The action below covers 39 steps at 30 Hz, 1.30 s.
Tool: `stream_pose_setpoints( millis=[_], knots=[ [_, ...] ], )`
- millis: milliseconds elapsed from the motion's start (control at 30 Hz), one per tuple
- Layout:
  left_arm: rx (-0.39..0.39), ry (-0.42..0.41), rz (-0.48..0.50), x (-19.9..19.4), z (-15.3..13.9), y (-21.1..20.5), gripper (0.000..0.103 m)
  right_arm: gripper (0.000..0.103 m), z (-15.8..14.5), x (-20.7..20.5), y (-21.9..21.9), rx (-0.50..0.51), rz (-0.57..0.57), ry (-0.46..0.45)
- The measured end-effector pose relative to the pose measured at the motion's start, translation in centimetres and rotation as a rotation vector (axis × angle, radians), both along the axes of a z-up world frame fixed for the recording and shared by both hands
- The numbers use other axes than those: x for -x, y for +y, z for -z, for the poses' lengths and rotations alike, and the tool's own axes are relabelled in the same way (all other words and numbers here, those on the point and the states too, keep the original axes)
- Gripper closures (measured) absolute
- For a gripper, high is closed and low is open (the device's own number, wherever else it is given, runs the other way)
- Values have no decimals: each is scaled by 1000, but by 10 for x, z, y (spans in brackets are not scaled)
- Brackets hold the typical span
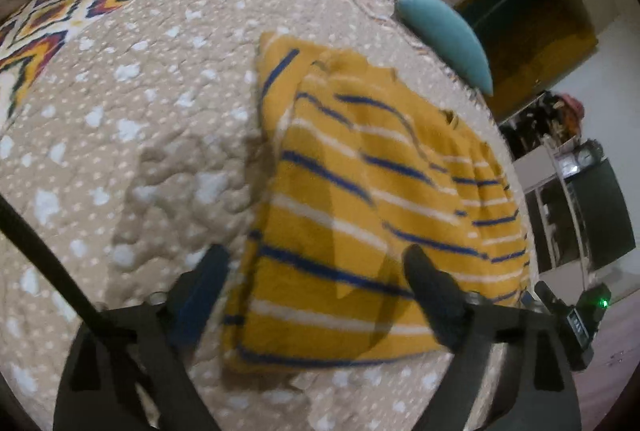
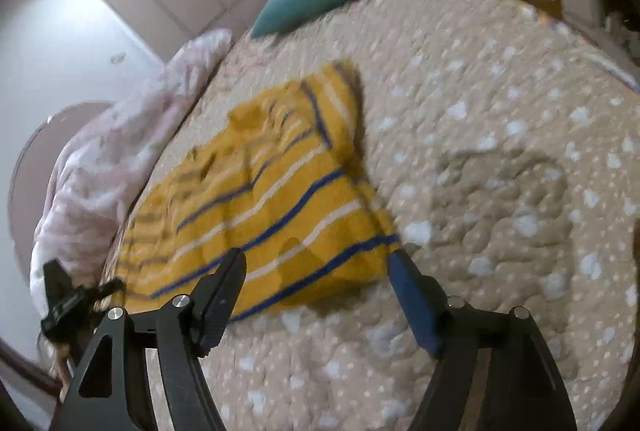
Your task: Fold small clothes
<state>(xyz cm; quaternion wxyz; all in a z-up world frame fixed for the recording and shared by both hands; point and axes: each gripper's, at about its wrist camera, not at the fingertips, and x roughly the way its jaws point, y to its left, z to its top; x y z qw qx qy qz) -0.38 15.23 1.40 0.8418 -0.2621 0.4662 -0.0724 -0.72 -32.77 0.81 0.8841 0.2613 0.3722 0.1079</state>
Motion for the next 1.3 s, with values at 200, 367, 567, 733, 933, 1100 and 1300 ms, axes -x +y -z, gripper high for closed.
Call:
stream_pose_setpoints(
  millis=[200,367,567,733,933,1100,1300],
  knots=[
    [-57,-12,57,-28,1,-24,5,19,17,-27,4,3,13,44],
    [-133,59,14,-45,-4,-33,83,33,17,-69,23,-61,-3,69],
    [9,71,23,-26,-30,-11,86,86,18,-58,-2,-287,-52,125],
    [1,109,80,1,-38,-16,86,88,22,-15,-12,-315,-84,136],
    [47,154,27,14,-14,8,75,73,29,15,-19,-216,-26,132],
    [-127,39,-35,53,-44,20,49,64,-13,39,-20,-67,34,20],
    [-382,-75,-50,93,-78,-1,45,64,-56,14,18,-23,-26,-75]
  ],
)
